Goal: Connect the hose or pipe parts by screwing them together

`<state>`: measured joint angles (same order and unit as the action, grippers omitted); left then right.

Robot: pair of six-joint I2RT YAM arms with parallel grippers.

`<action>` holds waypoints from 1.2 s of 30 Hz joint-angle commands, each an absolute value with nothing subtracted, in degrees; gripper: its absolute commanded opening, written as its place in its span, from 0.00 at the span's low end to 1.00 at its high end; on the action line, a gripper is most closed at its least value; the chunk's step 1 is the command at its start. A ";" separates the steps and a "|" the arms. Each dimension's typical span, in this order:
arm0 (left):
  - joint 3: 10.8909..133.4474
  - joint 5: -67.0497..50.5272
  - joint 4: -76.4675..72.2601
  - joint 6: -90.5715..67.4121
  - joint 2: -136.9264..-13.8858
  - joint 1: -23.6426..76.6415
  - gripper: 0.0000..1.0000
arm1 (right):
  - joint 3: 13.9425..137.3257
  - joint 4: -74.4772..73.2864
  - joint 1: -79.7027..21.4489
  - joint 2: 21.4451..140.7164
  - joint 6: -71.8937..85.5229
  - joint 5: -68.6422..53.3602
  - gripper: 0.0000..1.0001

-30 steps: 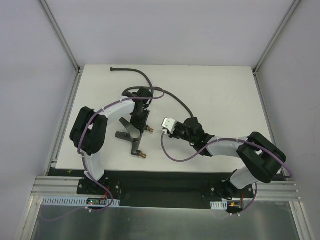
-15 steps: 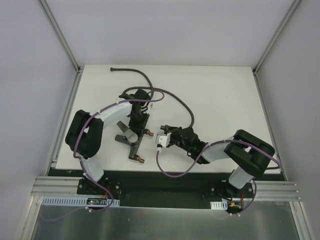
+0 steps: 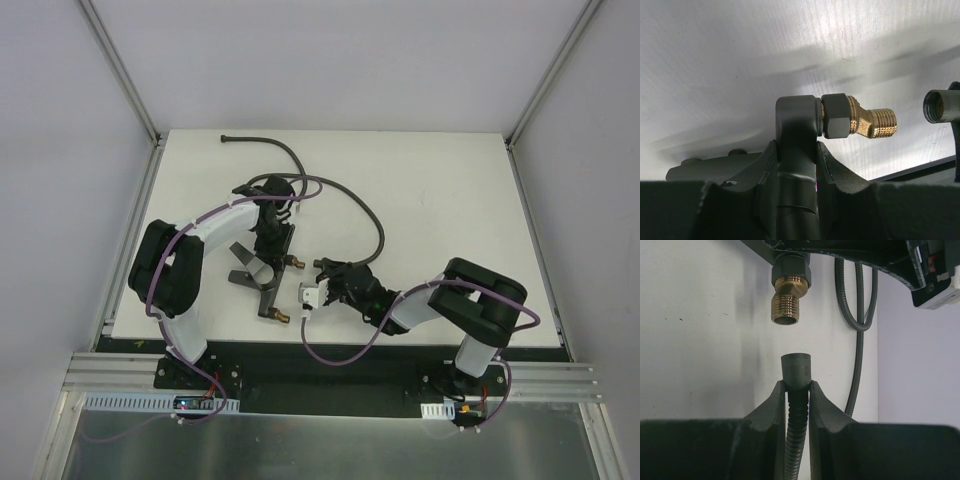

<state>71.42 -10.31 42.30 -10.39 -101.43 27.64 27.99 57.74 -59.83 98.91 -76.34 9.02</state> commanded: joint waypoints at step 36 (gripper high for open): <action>70.93 -16.35 42.28 -13.71 -99.49 26.37 0.00 | 35.95 56.07 -62.67 103.27 -69.96 10.90 0.01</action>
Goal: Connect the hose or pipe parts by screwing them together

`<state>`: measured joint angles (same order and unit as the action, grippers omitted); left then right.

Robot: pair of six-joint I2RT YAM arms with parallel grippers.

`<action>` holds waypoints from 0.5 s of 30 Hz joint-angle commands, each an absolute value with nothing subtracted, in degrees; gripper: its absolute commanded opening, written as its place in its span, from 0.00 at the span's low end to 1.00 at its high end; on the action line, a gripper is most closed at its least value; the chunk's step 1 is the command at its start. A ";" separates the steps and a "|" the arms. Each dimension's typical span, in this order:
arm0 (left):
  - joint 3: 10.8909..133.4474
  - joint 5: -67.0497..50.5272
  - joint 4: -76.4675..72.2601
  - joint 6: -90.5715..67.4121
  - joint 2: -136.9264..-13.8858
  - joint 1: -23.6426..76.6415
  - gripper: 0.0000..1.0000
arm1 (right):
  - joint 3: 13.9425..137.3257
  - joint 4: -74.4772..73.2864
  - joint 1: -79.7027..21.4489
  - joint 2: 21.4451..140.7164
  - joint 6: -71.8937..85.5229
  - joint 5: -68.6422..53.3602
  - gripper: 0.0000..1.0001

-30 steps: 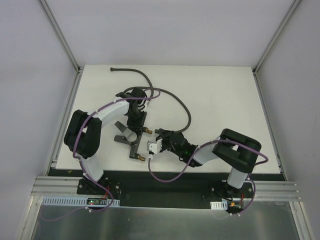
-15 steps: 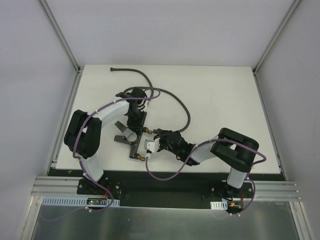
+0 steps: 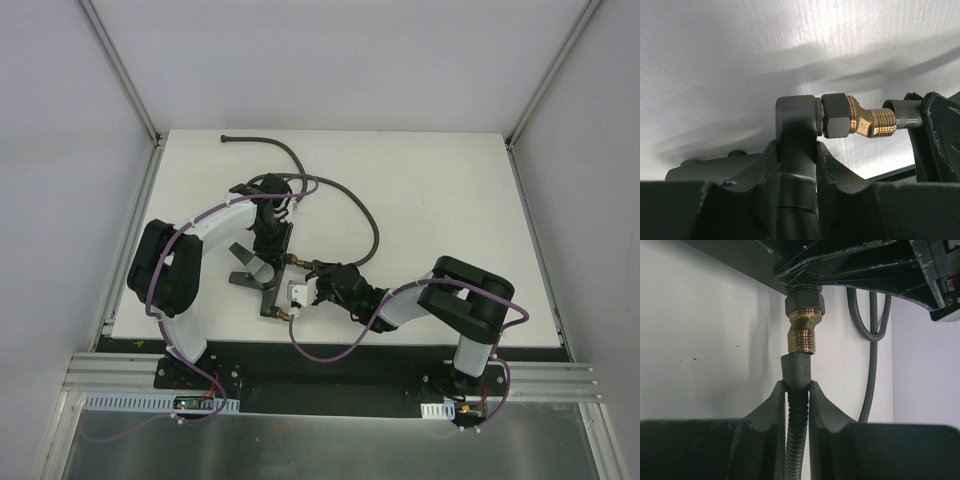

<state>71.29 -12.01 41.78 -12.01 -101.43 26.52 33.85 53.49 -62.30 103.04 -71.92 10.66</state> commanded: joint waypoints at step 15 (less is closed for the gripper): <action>70.84 -15.73 42.36 -13.71 -99.75 26.28 0.00 | 35.51 56.25 -62.67 102.83 -69.17 11.43 0.01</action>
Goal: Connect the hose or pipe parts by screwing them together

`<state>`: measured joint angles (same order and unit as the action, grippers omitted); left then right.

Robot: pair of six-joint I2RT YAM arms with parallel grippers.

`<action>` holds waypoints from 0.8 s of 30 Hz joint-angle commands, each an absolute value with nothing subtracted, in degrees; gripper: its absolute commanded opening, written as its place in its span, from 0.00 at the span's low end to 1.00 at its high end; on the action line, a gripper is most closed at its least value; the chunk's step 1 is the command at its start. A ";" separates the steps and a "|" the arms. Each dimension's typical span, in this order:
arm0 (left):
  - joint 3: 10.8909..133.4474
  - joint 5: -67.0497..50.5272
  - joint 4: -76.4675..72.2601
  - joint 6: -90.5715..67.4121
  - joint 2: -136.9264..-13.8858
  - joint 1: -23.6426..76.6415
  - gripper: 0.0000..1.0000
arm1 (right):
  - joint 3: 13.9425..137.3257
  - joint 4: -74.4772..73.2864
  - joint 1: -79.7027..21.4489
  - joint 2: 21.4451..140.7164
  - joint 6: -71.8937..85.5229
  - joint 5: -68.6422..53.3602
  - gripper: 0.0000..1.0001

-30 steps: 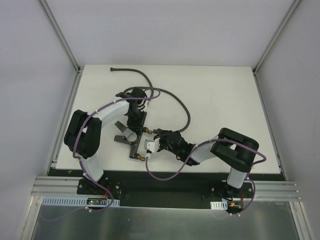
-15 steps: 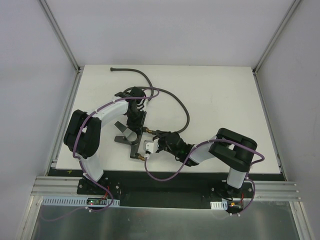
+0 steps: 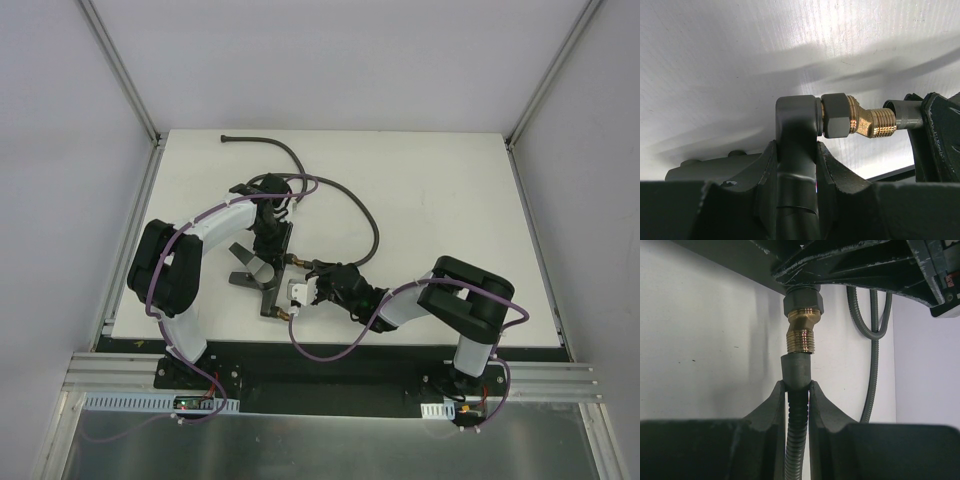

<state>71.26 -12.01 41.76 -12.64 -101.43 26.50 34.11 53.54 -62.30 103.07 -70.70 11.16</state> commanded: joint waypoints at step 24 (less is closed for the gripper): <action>70.93 -14.59 42.54 -13.80 -99.67 26.02 0.00 | 34.37 57.92 -62.67 102.83 -67.94 12.22 0.01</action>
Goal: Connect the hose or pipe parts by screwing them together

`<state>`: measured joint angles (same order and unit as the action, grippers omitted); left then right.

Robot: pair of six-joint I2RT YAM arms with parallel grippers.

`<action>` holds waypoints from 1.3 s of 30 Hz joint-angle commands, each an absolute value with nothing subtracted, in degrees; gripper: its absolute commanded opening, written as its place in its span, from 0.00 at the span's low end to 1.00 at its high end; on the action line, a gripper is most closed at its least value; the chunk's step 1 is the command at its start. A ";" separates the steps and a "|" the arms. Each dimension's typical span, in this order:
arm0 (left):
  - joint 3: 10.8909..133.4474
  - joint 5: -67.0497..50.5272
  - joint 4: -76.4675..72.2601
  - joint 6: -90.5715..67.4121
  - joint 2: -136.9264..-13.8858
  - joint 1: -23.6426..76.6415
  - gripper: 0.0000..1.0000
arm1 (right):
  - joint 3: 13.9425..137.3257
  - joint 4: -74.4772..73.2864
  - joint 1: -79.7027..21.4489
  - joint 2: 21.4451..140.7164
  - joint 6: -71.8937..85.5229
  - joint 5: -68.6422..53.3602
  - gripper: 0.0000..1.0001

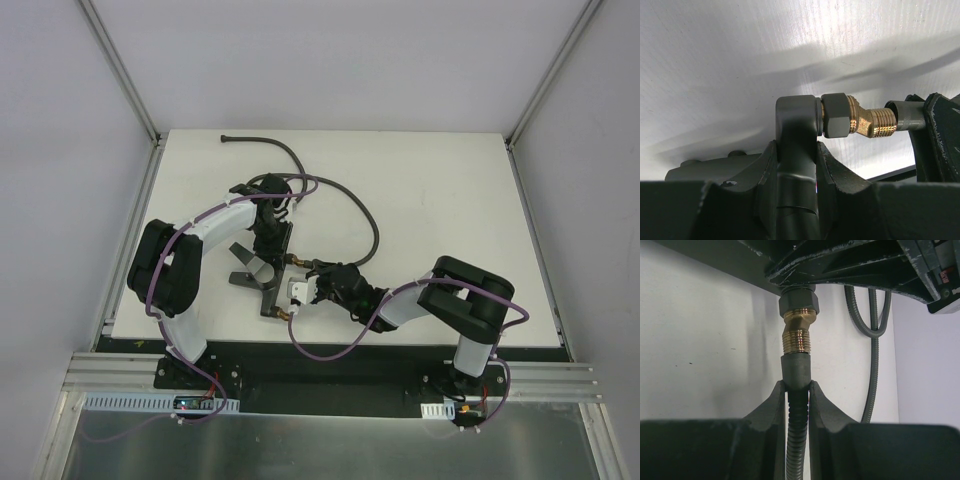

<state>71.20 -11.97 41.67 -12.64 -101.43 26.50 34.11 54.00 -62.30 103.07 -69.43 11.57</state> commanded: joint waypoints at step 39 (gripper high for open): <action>70.58 -15.29 43.15 -12.22 -99.67 26.02 0.00 | 34.36 58.27 -62.31 101.69 -67.41 8.79 0.01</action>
